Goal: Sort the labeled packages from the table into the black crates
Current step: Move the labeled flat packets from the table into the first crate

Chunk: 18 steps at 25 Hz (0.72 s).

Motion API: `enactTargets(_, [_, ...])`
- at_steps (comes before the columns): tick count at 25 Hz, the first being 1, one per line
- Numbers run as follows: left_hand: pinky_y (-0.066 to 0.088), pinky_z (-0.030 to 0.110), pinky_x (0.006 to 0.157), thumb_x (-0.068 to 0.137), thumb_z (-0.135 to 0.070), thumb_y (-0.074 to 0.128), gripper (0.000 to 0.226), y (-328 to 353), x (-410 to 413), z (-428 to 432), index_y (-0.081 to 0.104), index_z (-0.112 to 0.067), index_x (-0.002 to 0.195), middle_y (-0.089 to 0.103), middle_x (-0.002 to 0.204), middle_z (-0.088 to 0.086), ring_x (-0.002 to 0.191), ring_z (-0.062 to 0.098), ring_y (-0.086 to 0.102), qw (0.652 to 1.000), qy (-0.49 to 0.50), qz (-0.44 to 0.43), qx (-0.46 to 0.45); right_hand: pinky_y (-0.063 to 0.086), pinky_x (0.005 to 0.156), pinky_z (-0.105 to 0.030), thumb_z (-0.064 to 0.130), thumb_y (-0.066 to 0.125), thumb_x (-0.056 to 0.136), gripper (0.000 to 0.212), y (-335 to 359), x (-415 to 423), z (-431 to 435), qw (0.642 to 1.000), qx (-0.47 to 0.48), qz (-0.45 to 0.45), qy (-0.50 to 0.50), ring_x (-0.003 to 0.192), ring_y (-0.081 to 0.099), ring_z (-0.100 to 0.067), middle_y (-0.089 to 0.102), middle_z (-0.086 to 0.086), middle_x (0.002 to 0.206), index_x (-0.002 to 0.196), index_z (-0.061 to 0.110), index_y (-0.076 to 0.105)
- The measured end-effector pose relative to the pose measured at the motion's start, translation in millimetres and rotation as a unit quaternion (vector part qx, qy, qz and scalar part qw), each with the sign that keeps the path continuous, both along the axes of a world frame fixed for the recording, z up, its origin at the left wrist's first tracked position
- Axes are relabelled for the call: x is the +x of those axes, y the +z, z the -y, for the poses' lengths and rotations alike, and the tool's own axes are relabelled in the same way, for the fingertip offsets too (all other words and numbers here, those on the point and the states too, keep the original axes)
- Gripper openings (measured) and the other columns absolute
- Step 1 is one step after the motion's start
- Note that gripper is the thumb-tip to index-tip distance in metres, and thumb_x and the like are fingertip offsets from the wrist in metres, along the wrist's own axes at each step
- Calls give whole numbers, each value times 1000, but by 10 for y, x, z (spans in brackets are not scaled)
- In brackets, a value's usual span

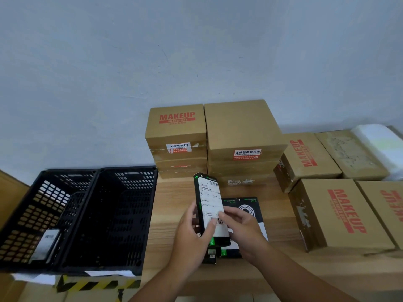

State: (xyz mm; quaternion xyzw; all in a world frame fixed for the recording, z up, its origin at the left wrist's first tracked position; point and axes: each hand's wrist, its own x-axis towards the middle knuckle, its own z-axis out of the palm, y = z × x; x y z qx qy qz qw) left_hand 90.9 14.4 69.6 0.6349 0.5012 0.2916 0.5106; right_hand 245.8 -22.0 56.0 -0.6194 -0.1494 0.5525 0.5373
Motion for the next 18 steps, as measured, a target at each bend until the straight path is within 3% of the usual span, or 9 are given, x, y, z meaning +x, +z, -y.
enactTargets(2, [58,18,79,94,-33,72,67,7,-43,-25,34,-50,147,61,125,-29,104,-10,63,999,30,-13,-2,63,77,-35,10,76,90,21,-7,22,-11,1000,13,-4,1,96,77,-18,80,-4,105,111,16,74])
enactTargets(5, [61,23,75,95,-27,72,55,-22,-133,-62,50,-39,144,70,120,-21,100,-1,69,999,34,-22,-4,62,72,-31,9,77,88,22,-43,31,-20,1000,17,-11,9,95,77,-19,80,-3,103,109,14,74])
enactTargets(11, [59,27,94,97,-25,69,47,-55,-485,-36,58,-30,143,58,136,-15,121,6,60,993,86,-70,31,64,76,-34,4,74,90,21,-52,-258,-82,995,35,26,85,95,77,-16,80,0,102,108,15,77])
enactTargets(13, [56,20,95,98,-23,68,45,-46,-679,-15,60,-29,141,57,128,-16,116,1,60,989,120,-81,42,64,79,-36,3,74,90,22,-33,-476,-139,993,44,35,106,95,77,-17,80,1,101,108,15,76])
enactTargets(15, [51,7,85,98,-24,67,44,-21,-891,11,60,-30,141,55,119,-17,108,-7,59,983,152,-89,44,64,78,-34,2,74,90,21,-14,-706,-196,991,51,44,115,92,78,-16,81,2,98,105,16,77])
enactTargets(18, [48,9,85,100,-30,63,42,-20,-1296,53,57,-31,142,56,120,-23,109,-12,55,976,195,-90,38,65,77,-36,1,76,88,20,-7,-1104,-284,988,53,61,134,91,78,-18,81,1,96,103,15,78])
